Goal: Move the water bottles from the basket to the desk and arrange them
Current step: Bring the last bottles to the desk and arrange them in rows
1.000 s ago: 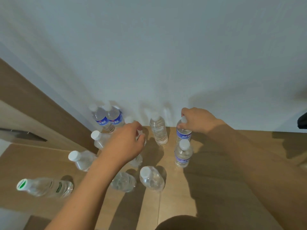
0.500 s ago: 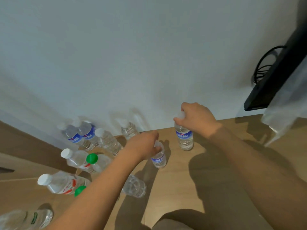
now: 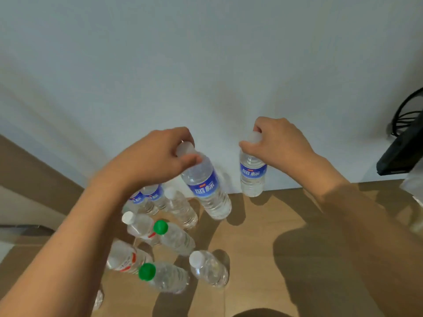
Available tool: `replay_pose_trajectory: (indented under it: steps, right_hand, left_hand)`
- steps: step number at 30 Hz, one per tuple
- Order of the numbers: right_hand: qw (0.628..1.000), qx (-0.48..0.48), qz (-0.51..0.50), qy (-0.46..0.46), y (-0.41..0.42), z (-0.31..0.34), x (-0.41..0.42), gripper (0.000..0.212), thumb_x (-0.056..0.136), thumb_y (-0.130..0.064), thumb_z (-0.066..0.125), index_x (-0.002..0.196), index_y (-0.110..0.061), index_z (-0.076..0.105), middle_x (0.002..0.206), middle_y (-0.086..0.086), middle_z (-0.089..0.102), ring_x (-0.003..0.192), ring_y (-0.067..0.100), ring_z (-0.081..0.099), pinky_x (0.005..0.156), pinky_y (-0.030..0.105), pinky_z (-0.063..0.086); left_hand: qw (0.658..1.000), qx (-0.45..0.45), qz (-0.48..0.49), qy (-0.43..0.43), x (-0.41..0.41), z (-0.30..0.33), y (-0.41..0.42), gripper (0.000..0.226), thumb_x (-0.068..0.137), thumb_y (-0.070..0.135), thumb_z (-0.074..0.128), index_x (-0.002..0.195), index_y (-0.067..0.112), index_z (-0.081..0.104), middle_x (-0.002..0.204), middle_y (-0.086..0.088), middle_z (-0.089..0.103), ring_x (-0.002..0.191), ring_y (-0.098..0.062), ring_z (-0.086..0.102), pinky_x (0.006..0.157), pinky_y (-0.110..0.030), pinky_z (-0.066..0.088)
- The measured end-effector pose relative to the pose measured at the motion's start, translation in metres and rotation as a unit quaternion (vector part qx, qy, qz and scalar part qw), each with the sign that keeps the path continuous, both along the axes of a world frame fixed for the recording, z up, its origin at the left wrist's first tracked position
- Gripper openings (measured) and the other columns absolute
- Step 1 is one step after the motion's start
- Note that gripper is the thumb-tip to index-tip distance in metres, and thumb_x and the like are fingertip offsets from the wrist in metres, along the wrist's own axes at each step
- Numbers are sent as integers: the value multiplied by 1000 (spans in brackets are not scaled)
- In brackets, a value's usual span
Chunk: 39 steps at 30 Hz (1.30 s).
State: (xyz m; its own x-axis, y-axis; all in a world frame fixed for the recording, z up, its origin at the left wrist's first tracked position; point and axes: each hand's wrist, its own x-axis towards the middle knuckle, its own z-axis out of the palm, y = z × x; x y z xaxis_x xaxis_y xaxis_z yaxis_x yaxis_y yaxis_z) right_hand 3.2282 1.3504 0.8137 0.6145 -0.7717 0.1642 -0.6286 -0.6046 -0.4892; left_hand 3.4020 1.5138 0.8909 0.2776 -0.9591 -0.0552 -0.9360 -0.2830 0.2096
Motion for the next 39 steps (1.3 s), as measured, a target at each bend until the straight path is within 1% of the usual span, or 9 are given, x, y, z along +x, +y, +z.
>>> replay_pose_trajectory:
  steps: [4, 7, 9, 12, 15, 20, 24, 32, 39]
  right_hand:
    - [998, -14, 14, -59, 15, 31, 43, 34, 82, -50, 64, 89, -20, 49, 89, 2, 59, 83, 26, 55, 67, 33, 40]
    - [996, -22, 31, -75, 30, 42, 77, 36, 83, -51, 64, 89, -20, 46, 89, 1, 56, 83, 25, 53, 68, 31, 35]
    - [996, -26, 38, -73, 39, 44, 99, 35, 84, -50, 64, 89, -21, 45, 88, 0, 55, 84, 26, 54, 68, 30, 34]
    - [997, -34, 49, -57, 52, 41, 127, 33, 85, -50, 63, 91, -22, 47, 89, 0, 55, 88, 27, 56, 69, 29, 34]
    - [997, -36, 57, -34, 60, 33, 150, 34, 86, -50, 62, 96, -19, 52, 96, 4, 62, 91, 29, 58, 69, 30, 35]
    - [998, -35, 61, 5, 65, 14, 175, 41, 87, -50, 61, 104, -13, 56, 98, 7, 64, 92, 31, 60, 68, 31, 38]
    - [997, -43, 55, 39, 65, -3, 190, 44, 88, -49, 60, 109, -11, 57, 101, 11, 65, 94, 34, 61, 71, 34, 42]
    - [994, -9, 62, 91, 59, -37, 206, 42, 91, -49, 56, 108, -11, 55, 104, 10, 64, 94, 33, 60, 69, 32, 39]
    - [990, 22, 70, 118, 57, -68, 216, 39, 92, -48, 54, 105, -12, 53, 99, 7, 62, 84, 25, 55, 69, 30, 38]
  left_hand:
    - [995, -89, 36, -19, 35, 49, 21, 21, 89, 46, 60, 97, 27, 57, 83, 12, 58, 75, -5, 54, 62, -30, 42]
    - [991, -123, 49, -36, 65, 57, 29, 21, 91, 42, 60, 100, 24, 57, 84, 8, 60, 75, -6, 55, 61, -29, 42]
    - [990, -124, 47, -52, 86, 52, 31, 20, 92, 40, 60, 102, 23, 56, 84, 6, 59, 75, -11, 55, 59, -24, 38]
    - [991, -114, 41, -55, 114, 32, 34, 22, 93, 37, 61, 106, 20, 56, 86, 4, 57, 76, -16, 53, 59, -28, 36]
    - [993, -99, 36, -47, 137, 7, 35, 26, 93, 36, 61, 110, 17, 56, 90, 3, 57, 80, -20, 53, 66, -31, 36]
    - [996, -78, 15, -30, 162, -30, 33, 29, 94, 37, 60, 113, 15, 56, 99, -3, 64, 81, -20, 52, 69, -31, 37]
    - [998, -66, 2, -26, 176, -53, 27, 32, 95, 39, 59, 117, 16, 54, 103, -2, 63, 83, -20, 53, 69, -31, 38]
    - [999, -53, 1, -1, 191, -105, 18, 30, 94, 39, 58, 115, 17, 54, 105, -3, 65, 88, -23, 58, 70, -31, 38]
    - [998, -47, 27, 24, 190, -149, 16, 29, 94, 36, 59, 112, 15, 51, 103, -7, 63, 88, -28, 59, 68, -33, 40]
